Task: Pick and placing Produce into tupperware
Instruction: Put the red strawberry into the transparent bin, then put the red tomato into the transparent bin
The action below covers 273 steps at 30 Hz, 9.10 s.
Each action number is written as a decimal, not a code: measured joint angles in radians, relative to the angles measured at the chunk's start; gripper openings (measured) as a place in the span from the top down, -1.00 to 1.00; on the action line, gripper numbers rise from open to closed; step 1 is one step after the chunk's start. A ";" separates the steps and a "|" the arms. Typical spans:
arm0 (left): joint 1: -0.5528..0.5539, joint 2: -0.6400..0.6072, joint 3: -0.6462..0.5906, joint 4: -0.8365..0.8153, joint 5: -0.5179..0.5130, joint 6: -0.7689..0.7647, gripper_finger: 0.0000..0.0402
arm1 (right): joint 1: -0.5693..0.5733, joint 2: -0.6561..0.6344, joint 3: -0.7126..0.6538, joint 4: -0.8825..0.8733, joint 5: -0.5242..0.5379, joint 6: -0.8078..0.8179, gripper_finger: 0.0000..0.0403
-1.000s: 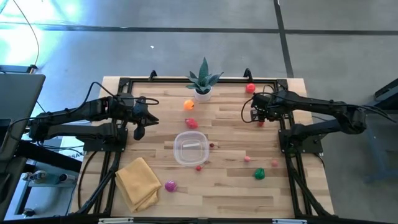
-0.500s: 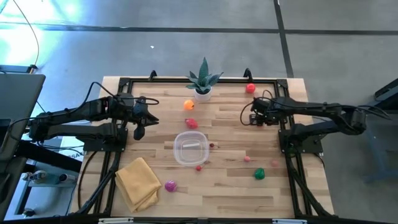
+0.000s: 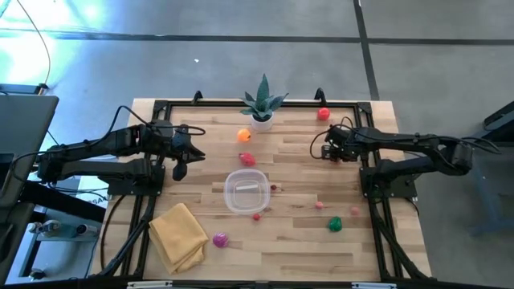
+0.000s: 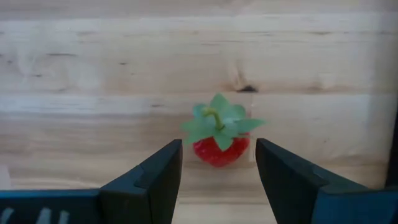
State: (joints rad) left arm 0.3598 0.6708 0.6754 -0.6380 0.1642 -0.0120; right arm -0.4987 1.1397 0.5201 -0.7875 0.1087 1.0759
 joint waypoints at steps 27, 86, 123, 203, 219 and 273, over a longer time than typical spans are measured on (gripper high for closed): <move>0.000 0.000 0.000 0.000 0.000 0.000 0.73 | 0.008 0.163 0.004 0.108 -0.008 0.003 0.03; 0.000 0.000 0.000 0.000 0.000 0.000 0.73 | 0.214 0.177 0.431 0.235 -0.016 -0.465 0.26; 0.000 0.000 0.000 0.000 0.000 0.000 0.73 | 0.515 0.937 1.055 0.258 -0.212 -0.954 0.26; 0.000 0.000 0.000 0.000 0.000 0.000 0.73 | 0.591 0.894 1.103 0.106 -0.126 -1.002 -0.04; 0.000 0.000 0.000 0.000 0.000 0.000 0.73 | 0.612 0.815 1.102 -0.260 0.195 -0.773 -0.04; 0.000 0.000 0.000 0.000 0.000 0.000 0.73 | -0.299 0.530 1.100 -0.553 0.206 -0.435 -0.05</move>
State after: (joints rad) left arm 0.3595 0.6710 0.6754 -0.6380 0.1642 -0.0120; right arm -0.7976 1.6694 1.6205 -1.3402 0.3144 0.6406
